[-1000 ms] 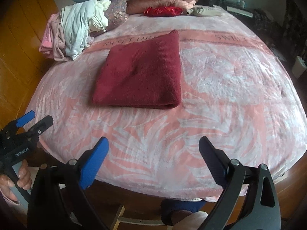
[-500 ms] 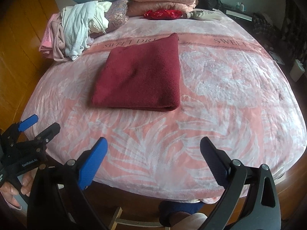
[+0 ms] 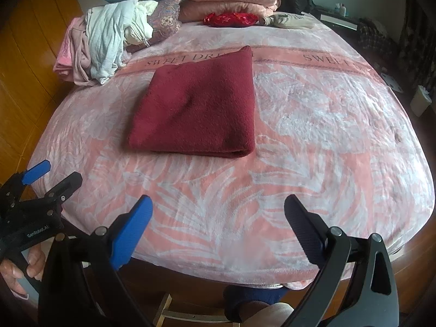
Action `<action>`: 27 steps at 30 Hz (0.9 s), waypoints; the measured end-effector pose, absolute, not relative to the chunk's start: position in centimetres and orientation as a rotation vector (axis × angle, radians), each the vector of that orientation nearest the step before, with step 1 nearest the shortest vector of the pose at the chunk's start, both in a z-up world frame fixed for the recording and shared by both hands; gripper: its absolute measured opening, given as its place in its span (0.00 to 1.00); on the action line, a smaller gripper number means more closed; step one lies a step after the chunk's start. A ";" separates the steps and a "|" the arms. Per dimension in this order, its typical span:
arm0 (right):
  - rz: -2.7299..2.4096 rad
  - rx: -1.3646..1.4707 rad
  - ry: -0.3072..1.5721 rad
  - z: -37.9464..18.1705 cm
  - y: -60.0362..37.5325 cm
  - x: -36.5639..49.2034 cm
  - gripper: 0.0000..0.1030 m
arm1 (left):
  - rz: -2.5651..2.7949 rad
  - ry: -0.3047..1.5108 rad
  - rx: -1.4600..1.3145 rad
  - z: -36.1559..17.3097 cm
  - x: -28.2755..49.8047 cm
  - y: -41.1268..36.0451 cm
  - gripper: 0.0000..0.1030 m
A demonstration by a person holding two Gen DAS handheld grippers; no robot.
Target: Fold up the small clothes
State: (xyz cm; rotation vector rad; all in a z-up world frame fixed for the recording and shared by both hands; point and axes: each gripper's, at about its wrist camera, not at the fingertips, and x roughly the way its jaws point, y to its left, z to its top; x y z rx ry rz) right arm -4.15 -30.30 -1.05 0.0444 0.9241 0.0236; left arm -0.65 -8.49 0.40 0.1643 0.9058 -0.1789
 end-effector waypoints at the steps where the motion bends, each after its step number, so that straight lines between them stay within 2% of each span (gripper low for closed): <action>1: 0.024 0.044 0.925 -1.0 -30.3 -4.1 0.94 | -0.180 0.905 0.165 0.4 -0.6 -8.5 0.96; 27: 0.027 0.046 0.913 -0.6 -30.2 -4.1 0.94 | -0.174 0.910 0.164 0.1 -0.3 -8.1 0.96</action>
